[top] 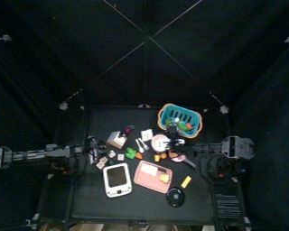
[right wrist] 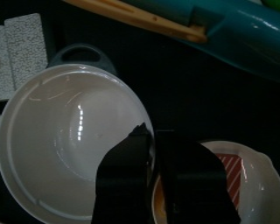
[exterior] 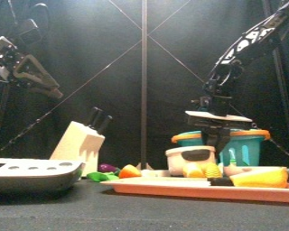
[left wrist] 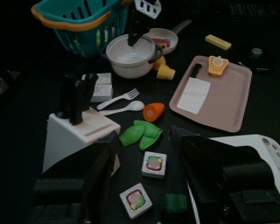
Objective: Place pot above plate
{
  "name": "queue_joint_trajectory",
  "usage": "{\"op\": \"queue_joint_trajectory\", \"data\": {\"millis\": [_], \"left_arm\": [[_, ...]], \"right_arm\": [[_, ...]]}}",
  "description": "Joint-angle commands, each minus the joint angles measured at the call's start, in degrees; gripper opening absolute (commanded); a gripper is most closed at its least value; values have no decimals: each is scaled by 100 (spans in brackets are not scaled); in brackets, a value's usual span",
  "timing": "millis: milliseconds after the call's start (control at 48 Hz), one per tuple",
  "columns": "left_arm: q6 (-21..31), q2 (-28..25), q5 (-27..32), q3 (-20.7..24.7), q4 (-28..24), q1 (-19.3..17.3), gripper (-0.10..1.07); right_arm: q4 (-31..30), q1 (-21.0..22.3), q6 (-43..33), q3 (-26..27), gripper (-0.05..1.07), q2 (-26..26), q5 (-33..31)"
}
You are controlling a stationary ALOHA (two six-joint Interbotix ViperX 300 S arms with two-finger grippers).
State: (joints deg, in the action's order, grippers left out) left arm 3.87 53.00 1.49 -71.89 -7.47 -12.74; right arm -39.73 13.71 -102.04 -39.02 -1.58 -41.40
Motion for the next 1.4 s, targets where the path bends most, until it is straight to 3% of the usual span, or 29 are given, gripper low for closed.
{"op": "queue_joint_trajectory", "data": {"millis": [0, 604, 958, 1375], "left_arm": [[-9, -9, -44, 70, 0, 0, 87], [-9, -9, -44, 62, 0, -9, 87], [-9, -18, -18, 62, 0, -9, 87], [-9, -9, -9, 62, 0, -9, 87]], "right_arm": [[-35, 62, -9, 167, 40, -35, 26], [-404, 237, 9, 1046, 40, -738, 88], [-510, 246, 0, 1011, 43, -800, 88], [-519, 0, 0, 1028, 77, -668, 88]]}}
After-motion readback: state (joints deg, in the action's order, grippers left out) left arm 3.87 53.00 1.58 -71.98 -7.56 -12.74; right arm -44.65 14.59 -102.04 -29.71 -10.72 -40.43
